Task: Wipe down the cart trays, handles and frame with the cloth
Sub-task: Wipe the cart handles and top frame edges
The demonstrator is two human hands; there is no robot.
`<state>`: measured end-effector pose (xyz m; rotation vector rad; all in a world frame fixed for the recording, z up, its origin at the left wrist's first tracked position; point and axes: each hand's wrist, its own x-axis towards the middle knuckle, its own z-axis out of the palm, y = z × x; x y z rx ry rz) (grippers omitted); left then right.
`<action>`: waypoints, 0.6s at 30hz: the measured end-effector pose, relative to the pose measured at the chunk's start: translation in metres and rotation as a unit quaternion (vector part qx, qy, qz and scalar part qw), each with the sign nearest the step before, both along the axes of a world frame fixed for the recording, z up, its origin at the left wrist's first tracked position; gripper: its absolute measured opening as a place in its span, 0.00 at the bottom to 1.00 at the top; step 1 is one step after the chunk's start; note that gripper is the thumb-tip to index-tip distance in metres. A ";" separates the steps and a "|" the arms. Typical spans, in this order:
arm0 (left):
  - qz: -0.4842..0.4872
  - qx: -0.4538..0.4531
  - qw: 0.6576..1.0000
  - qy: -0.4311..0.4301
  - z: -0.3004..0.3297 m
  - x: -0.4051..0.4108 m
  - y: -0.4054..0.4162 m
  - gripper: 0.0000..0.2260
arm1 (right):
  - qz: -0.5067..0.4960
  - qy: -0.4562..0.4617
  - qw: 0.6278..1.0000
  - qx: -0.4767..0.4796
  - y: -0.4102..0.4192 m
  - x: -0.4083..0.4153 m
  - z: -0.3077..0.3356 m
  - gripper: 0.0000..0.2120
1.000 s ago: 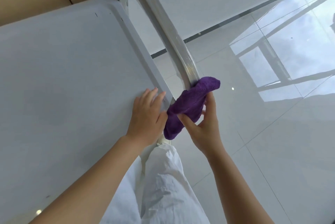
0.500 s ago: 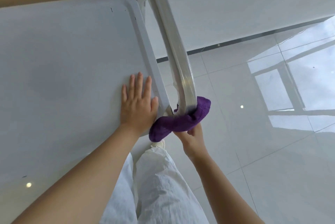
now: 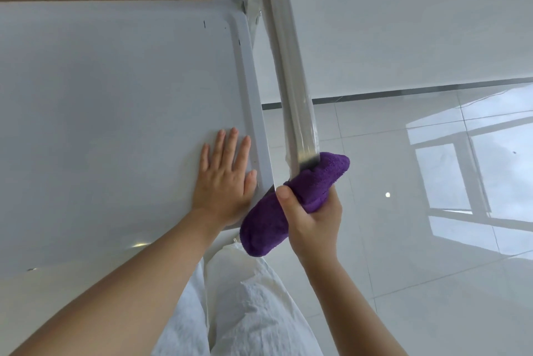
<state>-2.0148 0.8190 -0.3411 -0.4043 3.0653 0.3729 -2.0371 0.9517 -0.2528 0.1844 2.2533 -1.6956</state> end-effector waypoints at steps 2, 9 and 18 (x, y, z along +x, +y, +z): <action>0.001 -0.001 1.000 0.000 0.001 -0.001 -0.001 0.26 | 0.012 -0.005 1.000 0.020 -0.005 -0.008 0.010 0.21; 0.000 0.010 1.000 -0.001 0.004 -0.003 0.002 0.25 | 0.036 -0.023 0.997 0.068 -0.014 -0.025 0.030 0.26; 0.024 0.013 1.000 0.011 -0.003 -0.007 0.002 0.24 | 0.135 -0.047 0.975 0.171 -0.043 -0.083 0.055 0.17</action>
